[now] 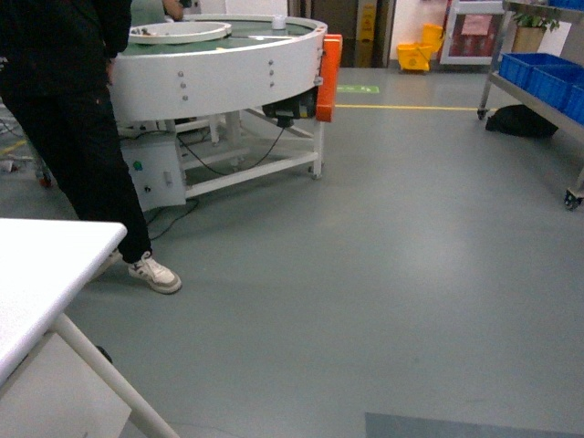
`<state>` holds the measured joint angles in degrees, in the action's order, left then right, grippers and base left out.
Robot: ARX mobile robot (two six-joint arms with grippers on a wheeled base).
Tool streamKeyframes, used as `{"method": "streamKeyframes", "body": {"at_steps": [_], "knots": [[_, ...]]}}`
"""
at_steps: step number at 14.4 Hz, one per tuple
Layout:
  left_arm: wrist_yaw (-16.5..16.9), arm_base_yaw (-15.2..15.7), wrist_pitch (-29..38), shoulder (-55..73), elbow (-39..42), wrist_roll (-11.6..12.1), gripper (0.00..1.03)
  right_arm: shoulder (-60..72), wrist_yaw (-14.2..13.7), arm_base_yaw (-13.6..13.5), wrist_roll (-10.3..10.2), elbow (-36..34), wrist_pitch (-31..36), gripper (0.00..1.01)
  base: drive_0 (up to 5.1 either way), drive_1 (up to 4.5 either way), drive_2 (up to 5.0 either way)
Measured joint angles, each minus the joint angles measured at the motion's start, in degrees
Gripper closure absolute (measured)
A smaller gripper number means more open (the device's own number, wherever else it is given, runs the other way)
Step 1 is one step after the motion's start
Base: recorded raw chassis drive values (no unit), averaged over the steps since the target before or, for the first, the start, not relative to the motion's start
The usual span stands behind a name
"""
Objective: Pick red block from blue box to shelf
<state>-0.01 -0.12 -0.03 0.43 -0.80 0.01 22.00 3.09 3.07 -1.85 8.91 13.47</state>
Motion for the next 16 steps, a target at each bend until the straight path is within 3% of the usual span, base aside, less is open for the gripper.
{"method": "streamKeyframes", "body": {"at_steps": [16], "knots": [[-0.1, 0.0, -0.2, 0.0, 0.0, 0.0, 0.05, 0.0, 0.0, 0.0, 0.0, 0.0, 0.1, 0.73, 0.1, 4.39, -4.3]]}}
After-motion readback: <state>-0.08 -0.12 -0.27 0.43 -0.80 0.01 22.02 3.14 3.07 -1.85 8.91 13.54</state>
